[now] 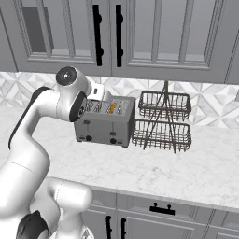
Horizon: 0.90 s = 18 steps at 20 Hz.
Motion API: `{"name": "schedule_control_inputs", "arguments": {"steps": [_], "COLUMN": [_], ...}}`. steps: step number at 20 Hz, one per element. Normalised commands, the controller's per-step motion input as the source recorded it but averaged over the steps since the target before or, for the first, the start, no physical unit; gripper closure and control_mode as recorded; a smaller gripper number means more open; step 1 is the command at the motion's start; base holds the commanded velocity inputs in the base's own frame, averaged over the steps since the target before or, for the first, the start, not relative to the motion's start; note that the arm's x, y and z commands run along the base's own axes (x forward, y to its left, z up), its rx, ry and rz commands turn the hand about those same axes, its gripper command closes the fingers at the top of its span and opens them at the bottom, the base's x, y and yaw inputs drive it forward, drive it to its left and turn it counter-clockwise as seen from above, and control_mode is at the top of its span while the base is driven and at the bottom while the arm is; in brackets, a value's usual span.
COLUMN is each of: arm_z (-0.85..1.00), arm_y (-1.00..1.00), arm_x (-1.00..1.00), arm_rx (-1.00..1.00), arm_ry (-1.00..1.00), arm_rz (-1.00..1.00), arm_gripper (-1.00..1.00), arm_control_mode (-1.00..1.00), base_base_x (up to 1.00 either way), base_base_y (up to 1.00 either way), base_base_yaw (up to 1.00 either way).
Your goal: Start the toaster. Once the lever pops up, take the bread to the plate on the dining counter.
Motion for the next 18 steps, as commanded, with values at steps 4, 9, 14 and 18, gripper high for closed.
{"name": "schedule_control_inputs", "arguments": {"steps": [4, 9, 14, 18], "arm_z": [0.00, 0.00, 0.00, 0.00], "arm_y": [0.00, 0.00, 0.00, 0.00], "arm_x": [0.00, 0.00, 0.00, 0.00], "arm_rx": [0.00, 0.00, 0.00, 0.00], "arm_ry": [0.00, 0.00, 0.00, 0.00], "arm_rz": [0.00, 0.00, 0.00, 0.00], "arm_gripper": [-1.00, -1.00, -1.00, -1.00], "arm_control_mode": [-1.00, -1.00, -1.00, -1.00], "base_base_x": [0.00, 0.00, 0.00, 0.00], "base_base_y": [0.00, 0.00, 0.00, 0.00], "base_base_yaw": [0.00, 0.00, 0.00, 0.00]}}
